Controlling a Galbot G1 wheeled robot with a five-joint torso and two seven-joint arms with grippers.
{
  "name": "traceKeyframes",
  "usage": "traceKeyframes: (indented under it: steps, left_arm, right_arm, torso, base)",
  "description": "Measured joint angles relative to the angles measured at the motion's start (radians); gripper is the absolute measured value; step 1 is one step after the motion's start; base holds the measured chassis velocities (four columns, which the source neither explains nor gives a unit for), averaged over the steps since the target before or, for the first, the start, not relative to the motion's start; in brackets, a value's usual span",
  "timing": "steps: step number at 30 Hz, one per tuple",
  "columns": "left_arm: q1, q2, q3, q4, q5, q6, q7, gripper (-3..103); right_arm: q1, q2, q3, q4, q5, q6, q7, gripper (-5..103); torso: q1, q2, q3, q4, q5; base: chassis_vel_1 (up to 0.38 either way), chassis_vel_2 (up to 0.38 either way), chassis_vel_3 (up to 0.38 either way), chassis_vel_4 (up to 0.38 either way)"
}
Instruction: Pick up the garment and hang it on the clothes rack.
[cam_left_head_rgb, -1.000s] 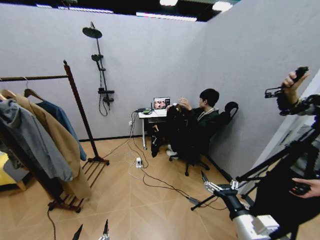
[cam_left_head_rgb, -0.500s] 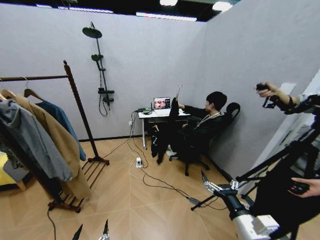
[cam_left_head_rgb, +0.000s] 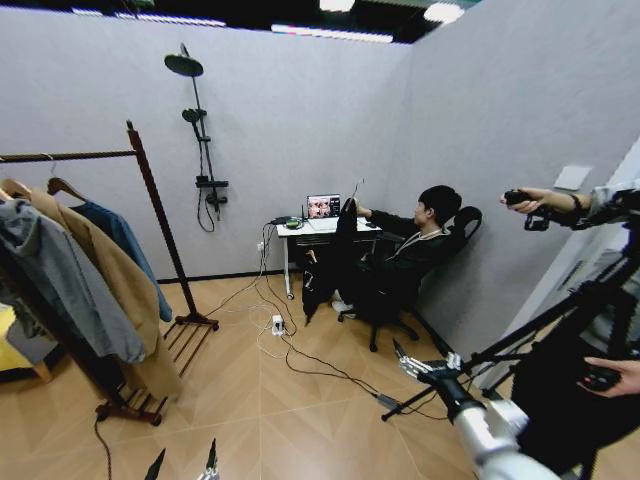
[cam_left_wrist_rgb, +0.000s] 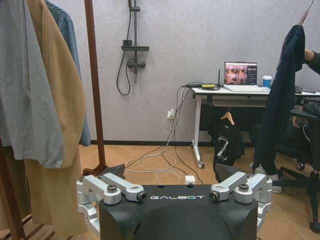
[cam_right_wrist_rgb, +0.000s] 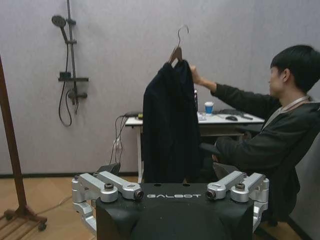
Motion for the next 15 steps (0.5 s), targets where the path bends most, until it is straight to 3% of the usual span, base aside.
traceKeyframes:
  steps: [1,2,4,7,15]
  left_arm:
    - [0.000,0.000,0.000,0.000,0.000,0.000,0.000,100]
    - [0.000,0.000,0.000,0.000,0.000,0.000,0.000,100]
    - [0.000,0.000,0.000,0.000,0.000,0.000,0.000,100]
    - [0.000,0.000,0.000,0.000,0.000,0.000,0.000,100]
    - [0.000,0.000,0.000,0.000,0.000,0.000,0.000,100]
  right_arm:
    - [0.051,-0.033,-0.012,-0.033,0.032,-0.054,-0.002,100]
    - [0.051,-0.033,-0.012,-0.033,0.032,-0.054,-0.002,100]
    - [0.127,-0.083,-0.029,-0.082,0.079,-0.135,-0.005,100]
    - [0.183,-0.120,-0.041,-0.118,0.113,-0.194,-0.007,100]
    - [0.197,-0.129,-0.046,-0.127,0.126,-0.204,-0.008,100]
  torso:
    - [0.000,0.000,0.000,-0.0001,0.0000]
    - [0.000,0.000,0.000,-0.0001,0.0000]
    - [0.000,0.000,0.000,-0.0001,0.0000]
    - [0.000,0.000,0.000,0.0003,-0.0003]
    - [0.000,0.000,0.000,-0.0004,-0.0002]
  base:
    - [0.000,0.000,0.000,0.000]
    - [0.000,0.000,0.000,0.000]
    - [0.000,0.000,0.000,0.000]
    - [0.000,0.000,0.000,0.000]
    - [0.000,0.000,0.000,0.000]
